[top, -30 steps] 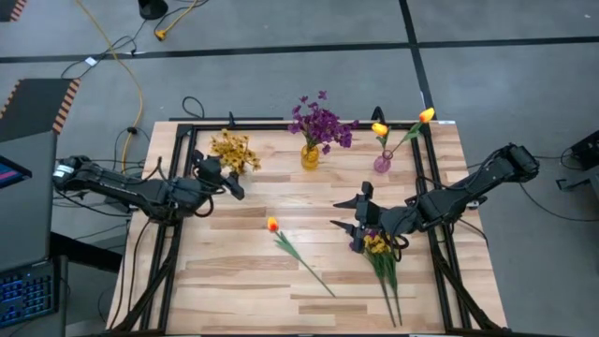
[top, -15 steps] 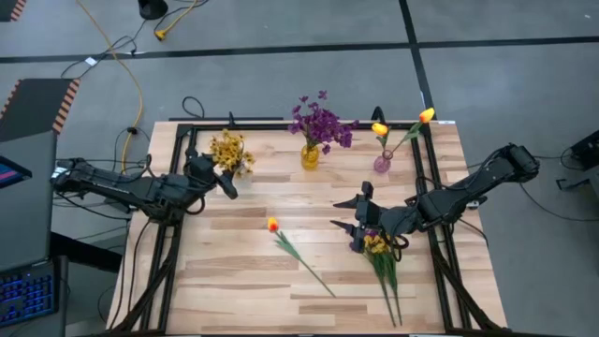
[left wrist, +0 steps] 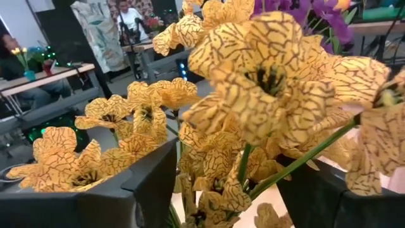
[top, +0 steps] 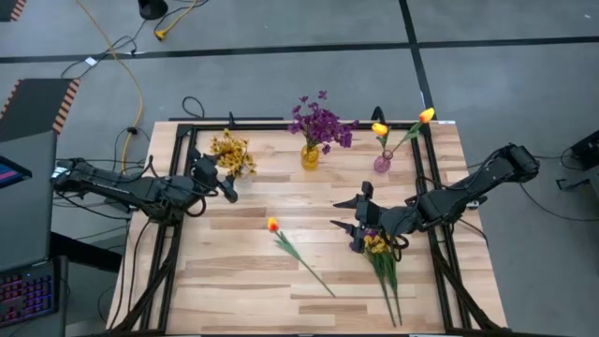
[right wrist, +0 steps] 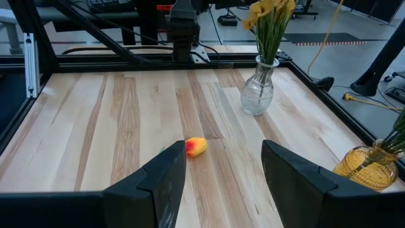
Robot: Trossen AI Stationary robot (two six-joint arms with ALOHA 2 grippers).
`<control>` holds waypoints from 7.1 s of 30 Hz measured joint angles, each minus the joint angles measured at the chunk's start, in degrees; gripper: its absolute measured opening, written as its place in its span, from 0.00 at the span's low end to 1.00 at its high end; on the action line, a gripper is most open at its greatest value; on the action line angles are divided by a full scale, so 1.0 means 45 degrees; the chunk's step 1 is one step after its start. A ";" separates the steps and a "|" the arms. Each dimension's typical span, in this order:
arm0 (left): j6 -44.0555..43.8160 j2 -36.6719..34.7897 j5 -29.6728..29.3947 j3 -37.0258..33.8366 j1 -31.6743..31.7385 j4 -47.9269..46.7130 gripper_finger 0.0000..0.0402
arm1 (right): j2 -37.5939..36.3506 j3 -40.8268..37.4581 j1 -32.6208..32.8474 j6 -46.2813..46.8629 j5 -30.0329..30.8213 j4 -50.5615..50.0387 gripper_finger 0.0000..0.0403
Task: Sort flowers into vase by color
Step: Put the left yellow flowers into the transparent vase, then put the yellow flowers into the transparent vase
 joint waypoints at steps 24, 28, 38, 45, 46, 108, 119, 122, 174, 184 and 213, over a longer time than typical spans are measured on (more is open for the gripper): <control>0.2516 -0.0117 0.1224 -0.0005 -0.0005 -0.0007 0.71 | 0.0000 -0.0001 -0.0004 0.0000 0.0000 0.0000 0.58; 0.2988 -0.0117 0.1228 -0.0005 -0.0005 -0.0011 0.71 | 0.0000 0.0004 -0.0004 0.0000 0.0000 0.0000 0.58; 0.2743 -0.0199 0.1161 0.0716 -0.0610 -0.1324 0.71 | 0.0000 0.0000 -0.0004 0.0029 0.0000 0.0000 0.58; 0.0711 -0.0194 0.1211 0.1836 -0.1073 -0.4529 0.71 | 0.0000 -0.0001 0.0001 0.0024 0.0000 -0.0004 0.58; 0.0590 -0.0194 0.1209 0.1942 -0.1133 -0.4743 0.71 | 0.0000 -0.0001 0.0001 0.0021 0.0000 -0.0004 0.58; -0.8922 0.2823 0.7795 0.6557 -0.2175 -1.3752 0.71 | -0.2376 -0.0001 0.1048 1.3618 -0.6743 -0.9825 0.58; -0.7708 0.6094 0.7385 0.6552 -0.3002 -1.0020 0.71 | -0.0911 -0.0001 0.2905 1.6370 -0.7081 -0.9806 0.58; -0.7198 0.6858 0.7303 0.6552 -0.3011 -0.8597 0.71 | -0.0442 -0.0001 0.3204 1.6791 -0.7094 -0.9839 0.58; -0.6134 1.1298 0.7499 0.6552 -0.3011 -0.2073 0.71 | 0.4542 0.0004 0.4533 1.8934 -0.8354 -0.9217 0.09; -0.6134 1.1293 0.7484 0.6552 -0.3010 -0.1935 0.71 | 0.3488 0.0004 0.4532 1.8651 -0.8354 -0.9272 0.08; -0.4558 0.7871 0.6250 0.6552 -0.3790 -0.2313 0.71 | -0.2440 0.0004 0.4503 1.5219 -0.3812 -0.9649 0.09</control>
